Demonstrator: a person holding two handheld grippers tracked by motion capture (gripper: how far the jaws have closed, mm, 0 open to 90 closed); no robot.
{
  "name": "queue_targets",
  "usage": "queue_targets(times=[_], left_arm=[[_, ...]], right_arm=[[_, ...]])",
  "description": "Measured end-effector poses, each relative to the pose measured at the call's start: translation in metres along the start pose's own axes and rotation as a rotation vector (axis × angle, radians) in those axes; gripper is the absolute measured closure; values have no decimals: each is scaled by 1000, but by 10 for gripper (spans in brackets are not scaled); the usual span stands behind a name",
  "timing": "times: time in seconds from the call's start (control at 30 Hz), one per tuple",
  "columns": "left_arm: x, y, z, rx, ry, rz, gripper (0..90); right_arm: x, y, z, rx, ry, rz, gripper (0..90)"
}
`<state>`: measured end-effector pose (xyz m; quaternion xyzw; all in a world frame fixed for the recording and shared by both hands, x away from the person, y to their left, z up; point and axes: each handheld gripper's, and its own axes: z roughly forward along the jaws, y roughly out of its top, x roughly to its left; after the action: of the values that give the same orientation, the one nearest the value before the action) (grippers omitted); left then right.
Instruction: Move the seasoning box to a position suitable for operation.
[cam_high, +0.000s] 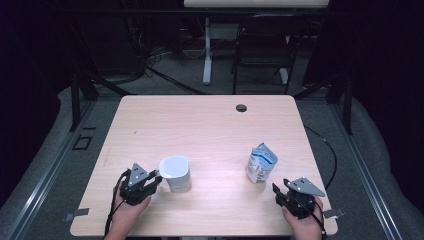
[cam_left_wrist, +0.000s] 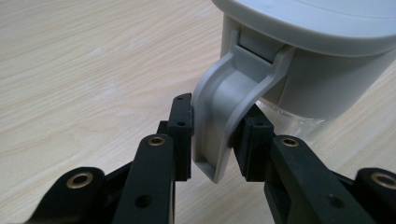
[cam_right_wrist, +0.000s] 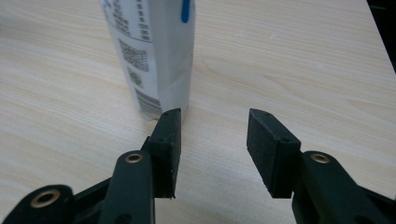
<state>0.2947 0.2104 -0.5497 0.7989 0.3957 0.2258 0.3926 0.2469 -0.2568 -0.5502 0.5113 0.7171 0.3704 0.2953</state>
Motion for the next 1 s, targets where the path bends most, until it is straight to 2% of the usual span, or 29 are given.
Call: queue_targets(times=[0.03, 0.1, 0.23, 0.37, 0.5, 0.6, 0.83, 1.0], left_arm=[[0, 0, 0, 0, 0, 0, 711], [-3, 1, 0, 0, -5, 6, 712], [-6, 1, 0, 2, -8, 8, 712], [-13, 3, 1, 7, -18, 21, 712], [-22, 5, 2, 7, -32, 38, 713], [-29, 7, 3, 13, -40, 48, 714], [-42, 11, 5, 18, -51, 60, 713], [-51, 12, 6, 19, -75, 74, 713]], right_arm=[[0, 0, 0, 0, 0, 0, 551], [4, 1, -1, -5, -6, -30, 534], [8, 4, -2, -10, -5, -32, 550], [11, 5, -5, 4, 14, -49, 587], [13, 6, -5, 10, 17, -48, 600], [14, 6, -6, 16, 43, -41, 621], [18, 8, -8, 25, 65, -55, 661], [23, 9, -10, 32, 77, -89, 672]])
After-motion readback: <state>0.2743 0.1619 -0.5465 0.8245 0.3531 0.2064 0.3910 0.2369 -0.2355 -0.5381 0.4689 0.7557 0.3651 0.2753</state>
